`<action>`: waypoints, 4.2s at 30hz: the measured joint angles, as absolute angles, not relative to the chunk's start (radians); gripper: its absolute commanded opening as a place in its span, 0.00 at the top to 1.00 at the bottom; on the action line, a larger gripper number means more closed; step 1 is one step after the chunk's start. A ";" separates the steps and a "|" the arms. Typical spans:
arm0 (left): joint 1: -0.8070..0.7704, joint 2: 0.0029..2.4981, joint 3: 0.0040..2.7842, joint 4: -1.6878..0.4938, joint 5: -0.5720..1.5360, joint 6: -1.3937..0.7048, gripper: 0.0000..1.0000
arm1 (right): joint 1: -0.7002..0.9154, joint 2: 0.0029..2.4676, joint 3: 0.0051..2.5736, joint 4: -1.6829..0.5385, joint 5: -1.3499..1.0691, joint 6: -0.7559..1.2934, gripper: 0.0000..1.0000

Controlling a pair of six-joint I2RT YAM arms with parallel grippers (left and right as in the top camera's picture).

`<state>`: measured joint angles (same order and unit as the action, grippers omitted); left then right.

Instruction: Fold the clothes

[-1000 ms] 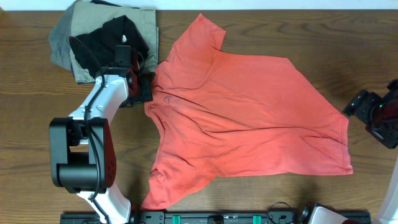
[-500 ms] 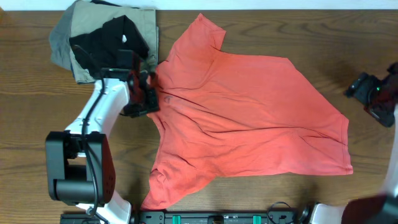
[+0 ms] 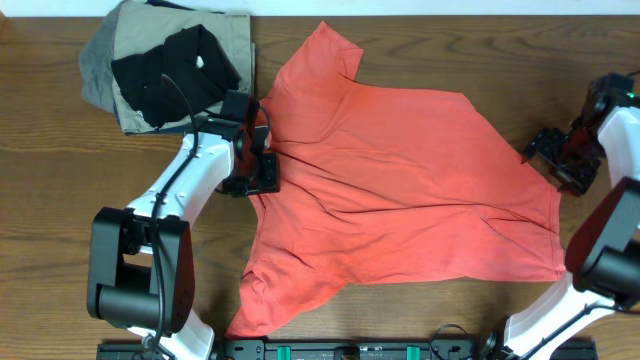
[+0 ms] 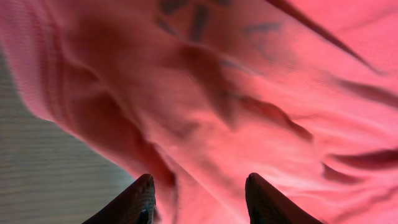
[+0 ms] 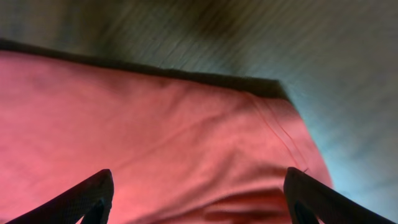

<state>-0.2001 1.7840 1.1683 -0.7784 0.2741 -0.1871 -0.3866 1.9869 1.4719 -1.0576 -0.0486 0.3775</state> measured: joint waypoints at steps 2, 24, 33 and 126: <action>-0.196 1.784 1.153 -0.763 0.260 -0.188 0.53 | -0.387 2.013 1.470 -1.048 -0.053 0.376 0.14; -0.138 1.868 1.114 -0.702 0.247 -0.213 0.64 | -0.316 2.041 1.470 -0.971 -0.007 0.370 0.09; -0.043 1.869 1.115 -0.736 0.175 -0.240 0.66 | -0.316 2.041 1.469 -0.933 0.022 0.370 0.09; 0.096 1.853 1.114 -0.841 0.132 -0.247 0.14 | -0.310 2.117 1.588 -1.008 -0.276 0.145 0.49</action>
